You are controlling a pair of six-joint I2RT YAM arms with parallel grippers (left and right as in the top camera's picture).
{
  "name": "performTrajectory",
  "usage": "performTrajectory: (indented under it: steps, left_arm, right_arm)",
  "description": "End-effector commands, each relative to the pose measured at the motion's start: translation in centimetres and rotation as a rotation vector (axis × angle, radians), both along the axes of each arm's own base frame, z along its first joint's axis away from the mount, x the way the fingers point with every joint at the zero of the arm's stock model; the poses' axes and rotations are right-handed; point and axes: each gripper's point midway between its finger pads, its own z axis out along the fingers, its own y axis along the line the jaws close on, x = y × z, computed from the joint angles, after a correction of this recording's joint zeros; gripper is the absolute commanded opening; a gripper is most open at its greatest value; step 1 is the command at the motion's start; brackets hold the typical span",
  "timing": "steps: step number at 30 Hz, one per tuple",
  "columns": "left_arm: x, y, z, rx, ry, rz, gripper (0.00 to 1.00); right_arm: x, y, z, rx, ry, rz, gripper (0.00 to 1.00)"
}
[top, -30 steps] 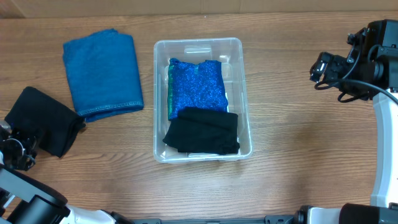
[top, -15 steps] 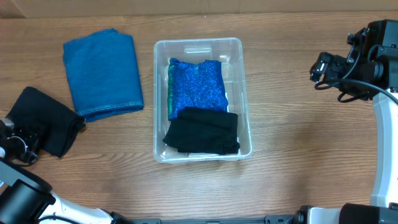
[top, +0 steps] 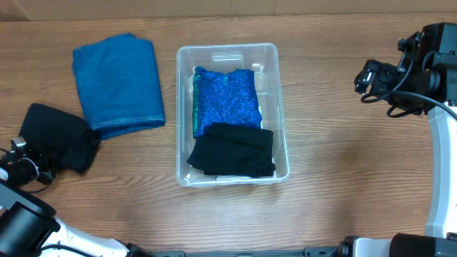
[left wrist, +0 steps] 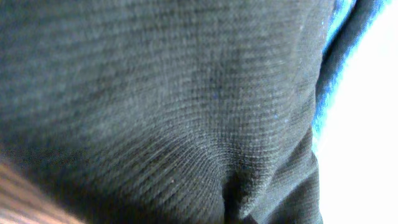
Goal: Pack container
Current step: 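Lay the left black cloth into the bin over the sparkly cloth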
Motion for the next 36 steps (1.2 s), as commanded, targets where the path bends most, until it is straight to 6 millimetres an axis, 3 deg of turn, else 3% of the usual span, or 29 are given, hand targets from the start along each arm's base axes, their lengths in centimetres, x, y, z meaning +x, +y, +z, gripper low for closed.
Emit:
performTrajectory:
  steps: [1, 4, 5, 7, 10, 12, 16, 18, 20, 26, 29, 33, 36]
  left_arm:
    - [0.4, -2.4, 4.3, -0.071, -0.109, -0.035, 0.04]
    - [-0.2, -4.1, 13.2, 0.093, -0.243, -0.077, 0.04]
    - [-0.6, -6.0, 17.5, 0.193, -0.309, -0.111, 0.04]
    - [-0.9, -9.5, 22.1, 0.340, -0.383, -0.177, 0.04]
    - [-1.1, -15.5, 26.0, 0.485, -0.453, -0.299, 0.04]
    - [-0.5, -21.6, 26.9, 0.505, -0.502, -0.458, 0.04]
    - [1.6, -32.9, 25.8, 0.518, -0.559, -0.772, 0.04]
    - [2.8, -38.0, 24.0, 0.547, -0.525, -0.927, 0.04]
    - [4.0, -41.8, 21.9, 0.556, -0.476, -1.089, 0.04]
    - [6.9, -47.6, 16.4, 0.610, -0.387, -1.497, 0.04]
    - [8.0, -48.5, 15.3, 0.618, -0.410, -1.525, 0.04]
    - [7.1, -49.9, 14.1, 0.628, -0.422, -1.609, 0.04]
    - [7.2, -51.2, 11.9, 0.617, -0.403, -1.639, 0.04]
  right_arm:
    - [0.0, 0.0, 0.3, -0.002, -0.011, 0.004, 1.00]
    - [0.0, 0.0, 0.3, -0.002, -0.012, 0.004, 1.00]
    - [0.0, 0.0, 0.3, -0.002, -0.012, 0.004, 1.00]
    - [0.0, 0.0, 0.3, -0.001, -0.012, 0.003, 1.00]
    - [-0.1, 0.0, 0.2, 0.000, -0.007, 0.004, 1.00]
    - [-0.1, 0.2, 0.3, 0.008, -0.010, 0.008, 1.00]
    - [-0.2, 0.2, 0.2, 0.010, -0.005, 0.008, 1.00]
    - [-0.2, 0.2, 0.2, 0.009, -0.004, 0.008, 1.00]
    - [-0.2, 0.2, 0.2, 0.010, -0.003, 0.008, 1.00]
    - [-0.2, 0.2, 0.2, 0.009, -0.006, 0.008, 1.00]
    - [-0.2, 0.2, 0.2, 0.009, -0.006, 0.008, 1.00]
    - [-0.2, 0.2, 0.2, 0.009, -0.006, 0.008, 1.00]
    - [-0.2, 0.2, 0.2, 0.010, -0.003, 0.008, 1.00]
